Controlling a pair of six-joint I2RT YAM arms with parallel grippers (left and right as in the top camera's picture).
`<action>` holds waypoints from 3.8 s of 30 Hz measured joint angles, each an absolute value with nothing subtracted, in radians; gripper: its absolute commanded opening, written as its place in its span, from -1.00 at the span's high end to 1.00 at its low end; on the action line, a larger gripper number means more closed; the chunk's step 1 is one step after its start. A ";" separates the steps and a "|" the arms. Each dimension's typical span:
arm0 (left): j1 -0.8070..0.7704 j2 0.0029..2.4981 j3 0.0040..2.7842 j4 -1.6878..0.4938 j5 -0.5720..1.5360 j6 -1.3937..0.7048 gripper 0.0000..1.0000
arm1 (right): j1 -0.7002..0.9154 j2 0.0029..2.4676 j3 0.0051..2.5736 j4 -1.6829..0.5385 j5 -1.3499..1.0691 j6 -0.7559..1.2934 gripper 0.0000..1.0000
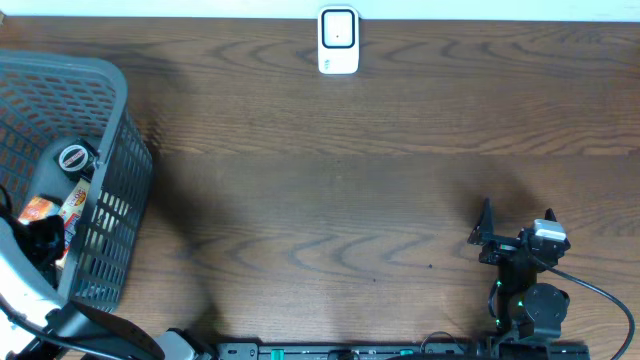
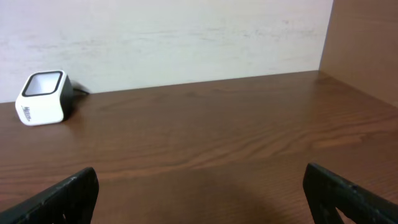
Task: Scan the item barcode
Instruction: 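Reach the left gripper into the basket and grasp the teal bottle, then lift the teal bottle and carry it to the white scanner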
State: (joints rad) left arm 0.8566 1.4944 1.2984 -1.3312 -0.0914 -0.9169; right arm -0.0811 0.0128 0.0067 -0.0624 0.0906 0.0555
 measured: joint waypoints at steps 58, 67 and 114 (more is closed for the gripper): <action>0.825 1.392 1.905 -1.485 0.286 -0.821 0.50 | -0.081 0.013 0.007 -0.062 0.091 0.056 -0.99; 0.527 1.295 1.906 -1.348 0.381 -0.856 0.49 | -0.081 0.013 0.007 -0.062 0.091 0.056 -0.99; -0.574 2.051 1.905 -1.254 -0.006 -1.625 0.37 | -0.081 0.013 0.007 -0.062 0.091 0.056 -0.98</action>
